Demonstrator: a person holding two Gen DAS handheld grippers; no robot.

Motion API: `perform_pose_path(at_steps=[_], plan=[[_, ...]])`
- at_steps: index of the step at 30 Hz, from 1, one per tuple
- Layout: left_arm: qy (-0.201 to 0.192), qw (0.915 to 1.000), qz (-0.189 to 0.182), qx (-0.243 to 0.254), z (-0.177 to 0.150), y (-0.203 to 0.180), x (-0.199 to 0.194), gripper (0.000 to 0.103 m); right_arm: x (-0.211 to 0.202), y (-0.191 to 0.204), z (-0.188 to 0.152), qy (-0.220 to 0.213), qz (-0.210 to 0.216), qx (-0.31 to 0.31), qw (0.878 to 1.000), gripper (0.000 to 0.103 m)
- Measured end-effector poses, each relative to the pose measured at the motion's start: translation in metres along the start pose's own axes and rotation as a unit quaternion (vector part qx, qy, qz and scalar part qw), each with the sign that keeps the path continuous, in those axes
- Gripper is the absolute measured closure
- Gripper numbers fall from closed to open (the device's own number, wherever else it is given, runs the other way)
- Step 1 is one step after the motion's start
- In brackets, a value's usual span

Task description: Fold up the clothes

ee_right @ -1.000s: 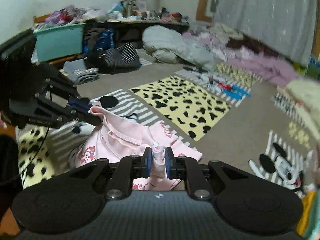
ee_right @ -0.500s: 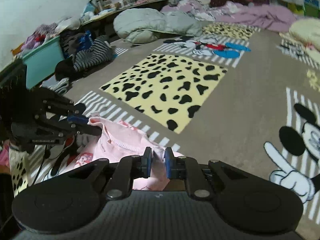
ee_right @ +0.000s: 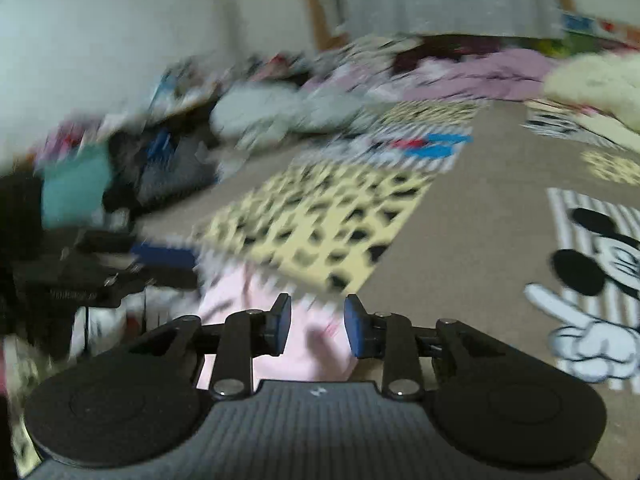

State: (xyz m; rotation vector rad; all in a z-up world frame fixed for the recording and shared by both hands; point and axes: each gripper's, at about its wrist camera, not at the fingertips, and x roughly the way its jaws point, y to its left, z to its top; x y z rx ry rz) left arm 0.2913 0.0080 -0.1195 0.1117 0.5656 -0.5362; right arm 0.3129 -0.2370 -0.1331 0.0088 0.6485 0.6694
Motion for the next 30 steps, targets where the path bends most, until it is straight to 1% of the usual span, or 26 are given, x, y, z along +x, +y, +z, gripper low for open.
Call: perform_pose_path(at_steps=[1, 2, 3, 4, 6, 7, 8, 9, 11, 13, 14, 15, 16, 17, 19, 20, 21, 22, 23, 24, 25, 26, 27, 29, 30], plan=[[0.014, 0.9998, 0.007, 0.01, -0.003, -0.003, 0.01, 0.076, 0.01, -0.003, -0.004, 0.012, -0.004, 0.004, 1.0, 0.073], [0.037, 0.9991, 0.019, 0.012, -0.006, -0.002, 0.022, 0.076, 0.021, -0.008, -0.007, 0.023, -0.009, 0.016, 1.0, 0.072], [0.059, 0.9979, 0.027, 0.003, -0.012, 0.003, 0.034, 0.075, 0.027, -0.016, -0.011, 0.022, -0.008, 0.035, 0.999, 0.066], [0.058, 0.9979, 0.023, -0.019, -0.016, 0.01, 0.039, 0.075, 0.031, -0.021, -0.012, 0.027, -0.011, 0.053, 0.998, 0.054], [0.06, 0.9971, 0.021, -0.041, -0.013, 0.014, 0.036, 0.075, 0.031, -0.023, -0.01, 0.032, -0.013, 0.062, 0.997, 0.055], [0.062, 0.9973, 0.024, -0.031, -0.011, 0.01, 0.033, 0.075, 0.027, -0.022, -0.009, 0.032, -0.016, 0.065, 0.997, 0.055], [0.06, 0.9975, 0.029, -0.022, -0.01, 0.007, 0.027, 0.075, 0.018, -0.02, -0.008, 0.022, -0.022, 0.071, 0.997, 0.054], [0.05, 0.9978, 0.035, -0.028, -0.008, 0.006, 0.016, 0.075, 0.006, -0.02, -0.01, 0.005, -0.025, 0.087, 0.996, 0.054], [0.021, 0.9969, 0.032, -0.068, -0.01, 0.008, -0.012, 0.073, -0.019, -0.022, -0.019, -0.027, -0.023, 0.135, 0.99, 0.053], [0.011, 0.9923, 0.035, -0.118, -0.018, 0.002, -0.032, 0.061, -0.036, -0.023, -0.036, -0.038, -0.008, 0.195, 0.98, 0.047], [0.008, 0.9878, 0.031, -0.152, -0.025, 0.001, -0.041, 0.058, -0.043, -0.022, -0.048, -0.041, 0.002, 0.23, 0.972, 0.045], [0.007, 0.9798, 0.02, -0.199, -0.036, 0.001, -0.05, 0.056, -0.048, -0.021, -0.061, -0.042, 0.012, 0.264, 0.964, 0.044], [0.01, 0.9697, 0.013, -0.244, -0.047, 0.0, -0.055, 0.055, -0.051, -0.018, -0.077, -0.042, 0.026, 0.301, 0.952, 0.043], [0.014, 0.9592, 0.006, -0.282, -0.058, -0.001, -0.06, 0.054, -0.053, -0.013, -0.089, -0.047, 0.028, 0.322, 0.945, 0.044], [0.026, 0.9378, 0.002, -0.346, -0.082, -0.007, -0.061, 0.053, -0.057, -0.001, -0.111, -0.061, 0.023, 0.351, 0.934, 0.052], [0.029, 0.9321, 0.002, -0.361, -0.089, -0.012, -0.06, 0.053, -0.058, 0.006, -0.116, -0.065, 0.013, 0.353, 0.933, 0.059], [0.026, 0.9291, 0.011, -0.369, -0.094, -0.017, -0.059, 0.053, -0.058, 0.013, -0.119, -0.067, 0.0, 0.349, 0.935, 0.061], [0.021, 0.9279, 0.02, -0.372, -0.095, -0.022, -0.059, 0.055, -0.057, 0.021, -0.118, -0.063, -0.013, 0.331, 0.941, 0.061], [0.023, 0.9294, 0.028, -0.367, -0.093, -0.027, -0.059, 0.055, -0.055, 0.03, -0.116, -0.057, -0.026, 0.307, 0.95, 0.064], [0.027, 0.9315, 0.035, -0.361, -0.09, -0.031, -0.058, 0.062, -0.053, 0.039, -0.113, -0.049, -0.043, 0.272, 0.96, 0.065], [0.035, 0.9346, 0.044, -0.351, -0.088, -0.036, -0.059, 0.07, -0.05, 0.046, -0.11, -0.042, -0.059, 0.237, 0.969, 0.065], [0.043, 0.9376, 0.057, -0.34, -0.086, -0.041, -0.057, 0.072, -0.046, 0.052, -0.108, -0.037, -0.071, 0.209, 0.975, 0.065], [0.046, 0.9394, 0.068, -0.333, -0.086, -0.043, -0.055, 0.073, -0.043, 0.051, -0.106, -0.035, -0.074, 0.208, 0.975, 0.065], [0.044, 0.9332, 0.072, -0.349, -0.088, -0.042, -0.052, 0.075, -0.041, 0.046, -0.102, -0.032, -0.073, 0.221, 0.972, 0.065], [0.043, 0.9287, 0.071, -0.361, -0.091, -0.04, -0.052, 0.077, -0.042, 0.039, -0.1, -0.034, -0.065, 0.256, 0.964, 0.065]])
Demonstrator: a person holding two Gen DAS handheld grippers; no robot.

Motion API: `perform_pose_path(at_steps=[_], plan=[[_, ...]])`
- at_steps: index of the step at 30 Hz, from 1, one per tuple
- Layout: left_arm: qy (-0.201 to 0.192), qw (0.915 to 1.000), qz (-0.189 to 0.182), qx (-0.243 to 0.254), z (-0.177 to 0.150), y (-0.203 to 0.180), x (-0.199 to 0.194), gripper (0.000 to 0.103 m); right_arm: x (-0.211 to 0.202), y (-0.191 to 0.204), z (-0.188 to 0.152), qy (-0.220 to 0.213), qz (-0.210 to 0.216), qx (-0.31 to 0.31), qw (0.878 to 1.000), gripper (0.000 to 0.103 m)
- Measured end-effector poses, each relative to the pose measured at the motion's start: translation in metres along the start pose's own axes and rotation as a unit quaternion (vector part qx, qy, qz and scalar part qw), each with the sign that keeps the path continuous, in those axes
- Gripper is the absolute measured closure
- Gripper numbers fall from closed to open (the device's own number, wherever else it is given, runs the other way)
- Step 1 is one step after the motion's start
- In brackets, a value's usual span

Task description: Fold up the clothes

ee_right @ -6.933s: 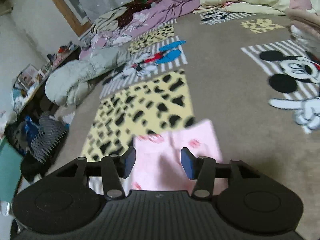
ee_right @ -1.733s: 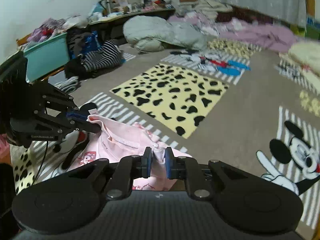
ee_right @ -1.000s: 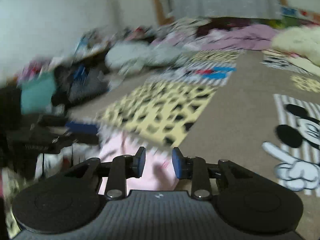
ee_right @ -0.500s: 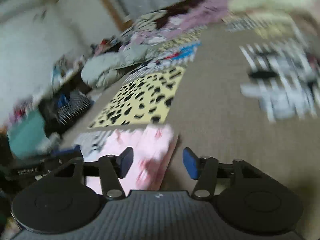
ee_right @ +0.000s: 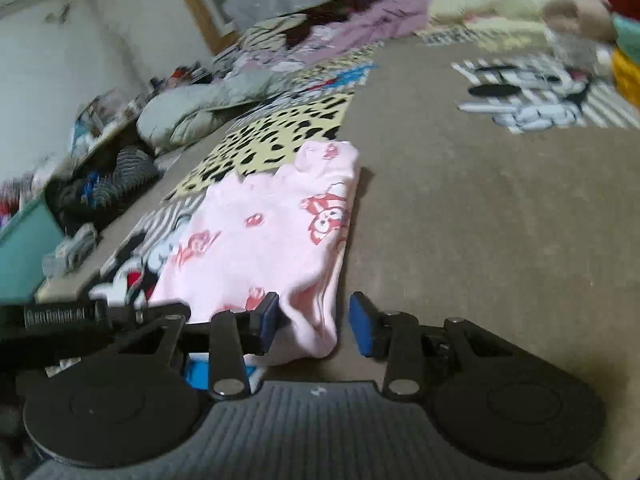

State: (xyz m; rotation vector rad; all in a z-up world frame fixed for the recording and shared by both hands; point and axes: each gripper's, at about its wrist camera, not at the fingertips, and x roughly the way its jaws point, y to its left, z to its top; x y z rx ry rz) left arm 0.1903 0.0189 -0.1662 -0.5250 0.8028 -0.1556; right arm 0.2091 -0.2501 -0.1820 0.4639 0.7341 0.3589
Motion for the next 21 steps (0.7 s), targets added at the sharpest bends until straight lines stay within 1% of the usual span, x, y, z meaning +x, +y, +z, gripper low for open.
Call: perform_pose_path(at_steps=[1, 2, 3, 4, 6, 8, 9, 10, 11, 12, 13, 15, 17, 19, 21], plan=[[0.001, 0.9999, -0.002, -0.011, 0.0, 0.003, 0.002, 0.078, -0.005, -0.007, 0.001, -0.006, 0.01, 0.045, 0.999, 0.065], [0.002, 0.9997, -0.005, -0.023, 0.0, 0.004, 0.003, 0.079, -0.011, -0.015, 0.0, -0.015, 0.019, 0.09, 0.996, 0.063], [0.003, 0.9993, -0.008, -0.036, -0.001, 0.006, 0.004, 0.079, -0.018, -0.02, -0.004, -0.027, 0.021, 0.124, 0.992, 0.056], [0.005, 0.9988, -0.015, -0.046, 0.0, 0.007, 0.003, 0.08, -0.024, -0.022, -0.011, -0.035, 0.019, 0.14, 0.989, 0.054], [0.014, 0.9966, -0.041, -0.07, 0.002, 0.011, 0.001, 0.08, -0.027, -0.02, -0.026, -0.038, 0.035, 0.149, 0.987, 0.053], [0.017, 0.9923, -0.062, -0.106, -0.002, 0.017, -0.006, 0.065, -0.024, -0.014, -0.03, -0.034, 0.038, 0.137, 0.989, 0.054], [0.014, 0.991, -0.067, -0.115, -0.005, 0.018, -0.008, 0.061, -0.021, -0.014, -0.029, -0.033, 0.04, 0.141, 0.989, 0.06], [0.01, 0.9914, -0.065, -0.113, -0.008, 0.016, -0.009, 0.068, -0.016, -0.017, -0.026, -0.029, 0.038, 0.155, 0.987, 0.067], [0.006, 0.993, -0.054, -0.105, -0.01, 0.013, -0.01, 0.072, -0.013, -0.018, -0.024, -0.023, 0.037, 0.164, 0.986, 0.078], [0.005, 0.9938, -0.044, -0.102, -0.011, 0.011, -0.01, 0.083, -0.009, -0.019, -0.022, -0.016, 0.037, 0.17, 0.985, 0.082], [0.006, 0.9929, -0.045, -0.11, -0.012, 0.011, -0.009, 0.089, -0.009, -0.019, -0.02, -0.011, 0.037, 0.175, 0.984, 0.083], [0.005, 0.9913, -0.046, -0.123, -0.014, 0.009, -0.014, 0.091, -0.015, -0.018, -0.021, -0.007, 0.044, 0.184, 0.982, 0.085], [0.014, 0.9906, -0.046, -0.128, -0.019, 0.006, -0.024, 0.091, -0.028, -0.02, -0.027, -0.006, 0.05, 0.194, 0.98, 0.085], [0.026, 0.9895, -0.052, -0.133, -0.032, 0.006, -0.037, 0.091, -0.044, -0.023, -0.041, 0.003, 0.058, 0.202, 0.978, 0.085], [0.046, 0.9876, -0.061, -0.137, -0.051, 0.008, -0.053, 0.091, -0.063, -0.026, -0.057, 0.019, 0.062, 0.199, 0.978, 0.085]])
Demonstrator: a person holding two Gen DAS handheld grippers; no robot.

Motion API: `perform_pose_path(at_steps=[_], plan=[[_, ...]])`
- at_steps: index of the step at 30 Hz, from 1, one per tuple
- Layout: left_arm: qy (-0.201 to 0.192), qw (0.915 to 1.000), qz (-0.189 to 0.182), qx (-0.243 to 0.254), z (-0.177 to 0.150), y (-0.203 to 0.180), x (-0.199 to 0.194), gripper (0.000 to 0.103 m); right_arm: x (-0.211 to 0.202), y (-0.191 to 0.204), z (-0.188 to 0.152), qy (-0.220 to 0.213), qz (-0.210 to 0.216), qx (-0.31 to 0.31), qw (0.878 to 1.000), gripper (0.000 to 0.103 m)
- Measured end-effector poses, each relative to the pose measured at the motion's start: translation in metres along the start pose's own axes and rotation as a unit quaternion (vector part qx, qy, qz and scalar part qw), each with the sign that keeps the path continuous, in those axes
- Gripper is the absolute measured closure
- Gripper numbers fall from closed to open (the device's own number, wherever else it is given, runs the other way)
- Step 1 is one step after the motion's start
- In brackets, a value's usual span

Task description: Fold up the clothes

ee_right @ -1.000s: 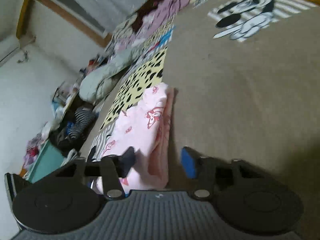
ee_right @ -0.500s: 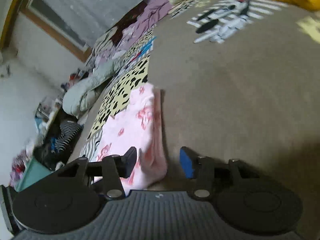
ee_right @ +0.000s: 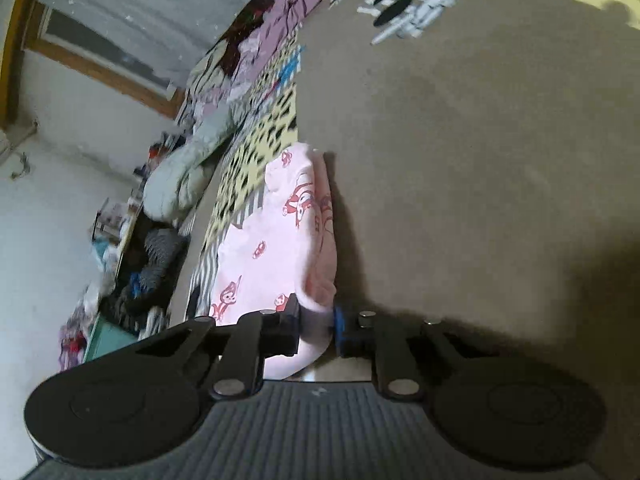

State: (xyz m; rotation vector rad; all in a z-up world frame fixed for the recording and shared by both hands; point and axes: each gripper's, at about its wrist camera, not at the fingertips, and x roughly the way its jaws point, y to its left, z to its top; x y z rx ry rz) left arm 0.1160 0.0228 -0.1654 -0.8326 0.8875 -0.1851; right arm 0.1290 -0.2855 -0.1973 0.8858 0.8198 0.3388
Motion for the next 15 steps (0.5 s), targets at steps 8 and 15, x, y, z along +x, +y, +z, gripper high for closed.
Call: perform_pose_path(at_steps=[8, 15], plan=[[0.027, 0.9972, -0.008, 0.069, -0.052, 0.017, -0.041, 0.059, -0.059, -0.009, -0.039, 0.033, -0.002, -0.064, 0.997, 0.055], [-0.016, 0.989, 0.009, 0.147, -0.028, 0.001, -0.025, 0.05, -0.02, 0.012, -0.013, 0.021, -0.003, -0.136, 0.99, 0.035]])
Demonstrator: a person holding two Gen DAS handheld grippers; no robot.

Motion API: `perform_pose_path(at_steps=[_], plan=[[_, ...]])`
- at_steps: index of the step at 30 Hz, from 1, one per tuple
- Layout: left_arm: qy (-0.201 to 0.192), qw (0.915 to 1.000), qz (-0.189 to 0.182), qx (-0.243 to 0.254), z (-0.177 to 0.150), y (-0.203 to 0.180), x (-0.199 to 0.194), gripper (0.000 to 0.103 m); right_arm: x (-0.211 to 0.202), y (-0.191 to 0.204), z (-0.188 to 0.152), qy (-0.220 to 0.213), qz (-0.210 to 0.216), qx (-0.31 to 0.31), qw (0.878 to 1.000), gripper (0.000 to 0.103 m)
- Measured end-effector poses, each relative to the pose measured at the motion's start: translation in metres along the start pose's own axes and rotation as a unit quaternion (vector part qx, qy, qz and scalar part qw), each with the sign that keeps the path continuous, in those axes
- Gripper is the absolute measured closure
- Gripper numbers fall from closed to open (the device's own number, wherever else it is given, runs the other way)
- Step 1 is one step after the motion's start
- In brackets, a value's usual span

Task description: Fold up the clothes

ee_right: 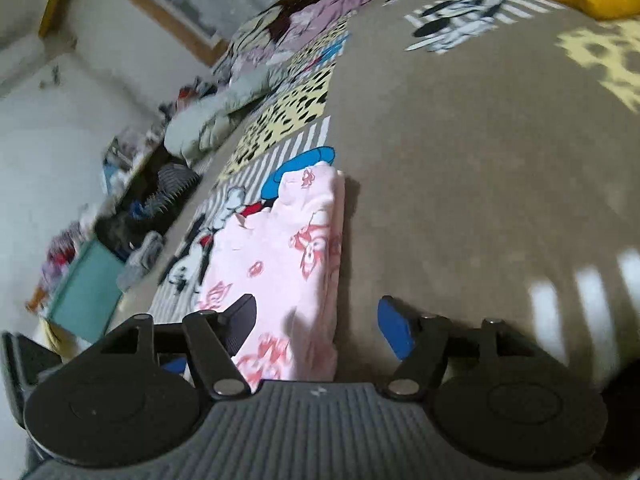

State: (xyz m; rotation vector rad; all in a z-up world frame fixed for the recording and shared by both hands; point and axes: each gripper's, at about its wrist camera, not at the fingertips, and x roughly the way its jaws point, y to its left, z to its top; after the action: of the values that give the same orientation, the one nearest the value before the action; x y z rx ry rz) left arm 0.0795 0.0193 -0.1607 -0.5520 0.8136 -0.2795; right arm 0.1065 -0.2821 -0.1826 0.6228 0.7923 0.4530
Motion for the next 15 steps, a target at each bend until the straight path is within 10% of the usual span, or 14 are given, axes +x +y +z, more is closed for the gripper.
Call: perform_pose_path(at_steps=[8, 11, 15], plan=[[-0.005, 0.9995, -0.03, -0.004, 0.013, 0.012, 0.027, 0.059, 0.02, -0.006, 0.008, -0.013, 0.035, -0.015, 0.999, 0.039], [-0.004, 0.9995, -0.031, -0.007, 0.014, 0.011, 0.035, 0.076, 0.028, -0.006, 0.005, -0.013, 0.042, -0.013, 0.999, 0.069], [0.007, 0.9987, -0.042, -0.028, 0.017, 0.009, 0.041, 0.093, 0.031, -0.013, 0.003, -0.012, 0.063, 0.023, 0.998, 0.084]])
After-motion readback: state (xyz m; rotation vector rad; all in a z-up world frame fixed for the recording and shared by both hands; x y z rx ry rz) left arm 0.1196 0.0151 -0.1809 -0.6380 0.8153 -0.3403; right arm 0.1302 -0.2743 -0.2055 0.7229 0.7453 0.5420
